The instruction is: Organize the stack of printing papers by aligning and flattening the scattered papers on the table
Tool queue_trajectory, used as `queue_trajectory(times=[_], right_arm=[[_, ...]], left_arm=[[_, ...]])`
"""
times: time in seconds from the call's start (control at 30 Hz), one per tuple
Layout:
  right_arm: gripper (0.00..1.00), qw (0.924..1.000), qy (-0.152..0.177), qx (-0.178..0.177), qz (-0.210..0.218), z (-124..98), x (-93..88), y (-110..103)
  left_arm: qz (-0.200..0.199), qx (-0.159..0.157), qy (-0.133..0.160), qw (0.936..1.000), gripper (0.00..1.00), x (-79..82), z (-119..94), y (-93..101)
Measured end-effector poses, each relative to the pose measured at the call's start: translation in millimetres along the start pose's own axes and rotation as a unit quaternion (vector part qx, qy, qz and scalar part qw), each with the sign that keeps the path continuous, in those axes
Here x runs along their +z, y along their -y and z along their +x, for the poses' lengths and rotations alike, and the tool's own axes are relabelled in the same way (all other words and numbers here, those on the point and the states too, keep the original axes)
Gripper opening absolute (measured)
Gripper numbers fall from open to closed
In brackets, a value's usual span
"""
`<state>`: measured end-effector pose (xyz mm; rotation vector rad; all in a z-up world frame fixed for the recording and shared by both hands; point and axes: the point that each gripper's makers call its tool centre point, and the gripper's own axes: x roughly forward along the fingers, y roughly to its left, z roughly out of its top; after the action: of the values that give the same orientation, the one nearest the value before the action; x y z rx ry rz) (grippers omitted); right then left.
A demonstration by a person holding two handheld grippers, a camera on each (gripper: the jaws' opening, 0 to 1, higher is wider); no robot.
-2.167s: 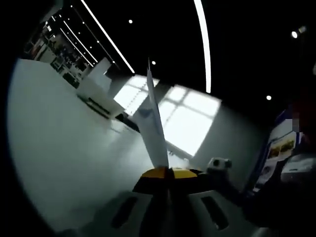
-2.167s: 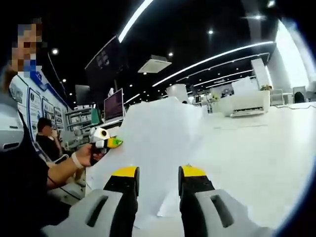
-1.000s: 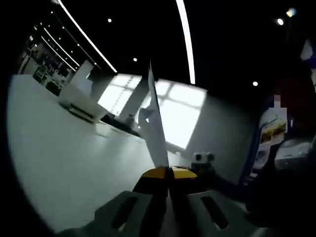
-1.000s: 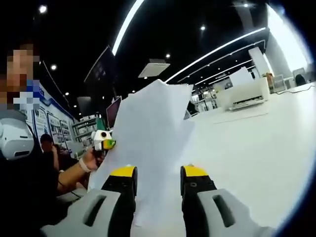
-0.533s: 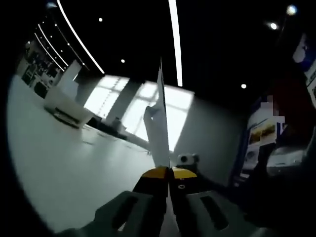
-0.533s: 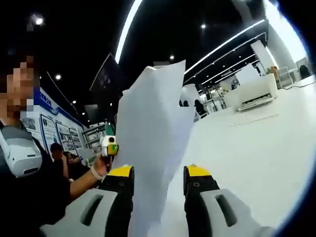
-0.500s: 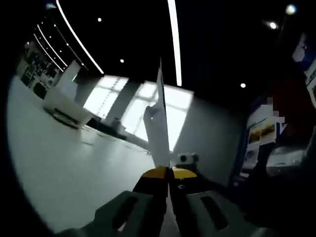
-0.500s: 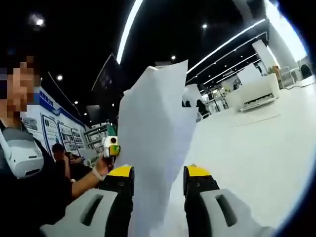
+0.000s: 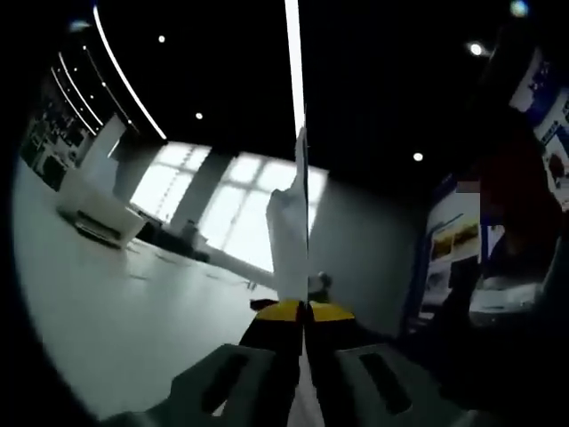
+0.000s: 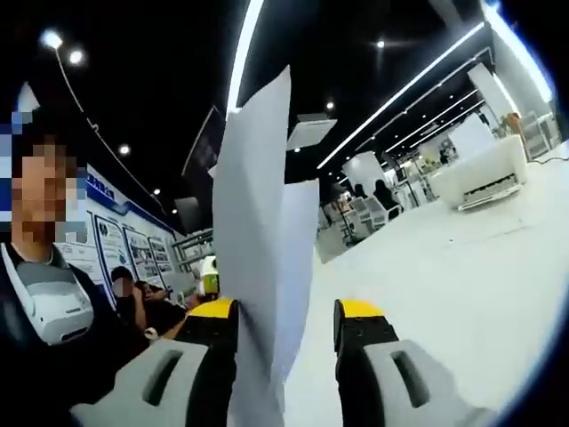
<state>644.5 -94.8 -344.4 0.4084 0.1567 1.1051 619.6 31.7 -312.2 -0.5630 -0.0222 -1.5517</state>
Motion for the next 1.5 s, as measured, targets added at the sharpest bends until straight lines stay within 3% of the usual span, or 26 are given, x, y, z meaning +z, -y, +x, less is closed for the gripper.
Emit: queue_trajectory(times=[0.13,0.27,0.33,0.47,0.6,0.8,0.87,1.13,1.27,1.3,1.37,1.4,1.5], right_arm=[[0.34,1.0000,0.001,0.006,-0.004,0.6,7.2,-4.1],[0.18,0.9998,-0.005,0.019,-0.009,0.2,12.2,-10.8],[0.16,0.9997,-0.009,0.021,-0.012,0.8,13.3,-13.9],[0.03,0.9978,-0.041,0.021,-0.047,2.0,17.6,-22.6],[0.00,0.9941,-0.049,0.012,-0.095,4.2,29.6,-29.1],[0.00,0.9820,-0.050,-0.022,-0.181,10.1,62.0,-30.2],[0.00,0.9784,-0.051,-0.029,-0.198,11.5,67.6,-32.5],[0.00,0.9749,-0.042,-0.032,-0.216,14.1,87.5,-40.2],[0.00,0.9782,-0.050,-0.022,-0.200,13.4,81.2,-37.2],[0.03,0.9794,-0.055,-0.023,-0.193,12.2,76.2,-34.1],[0.21,0.9836,-0.063,-0.029,-0.166,11.4,63.2,-27.6],[0.24,0.9844,-0.064,-0.030,-0.161,11.5,60.4,-26.2],[0.19,0.9839,-0.067,-0.024,-0.164,10.1,54.6,-27.3]], left_arm=[[0.004,-0.003,0.002,1.0000,0.06,2.7,3.8,0.5],[0.013,-0.004,-0.001,0.9999,0.06,6.6,8.0,1.8],[0.019,-0.002,-0.005,0.9998,0.06,9.1,9.2,1.0],[0.037,0.006,-0.016,0.9992,0.06,12.8,10.4,-2.2],[0.073,0.037,-0.026,0.9963,0.06,19.1,10.4,-13.3],[0.135,0.063,-0.071,0.9863,0.06,21.5,16.6,-20.9],[0.134,0.066,-0.074,0.9860,0.06,25.7,18.5,-22.1],[0.148,0.075,-0.068,0.9837,0.06,43.6,21.9,-16.3],[0.141,0.079,-0.078,0.9838,0.06,38.6,20.1,-19.1],[0.135,0.085,-0.091,0.9830,0.08,33.1,17.3,-23.0],[0.137,0.101,-0.101,0.9803,0.14,27.4,14.3,-30.7],[0.135,0.099,-0.103,0.9804,0.15,25.7,14.4,-30.9],[0.133,0.093,-0.107,0.9809,0.15,23.8,16.5,-27.4]])
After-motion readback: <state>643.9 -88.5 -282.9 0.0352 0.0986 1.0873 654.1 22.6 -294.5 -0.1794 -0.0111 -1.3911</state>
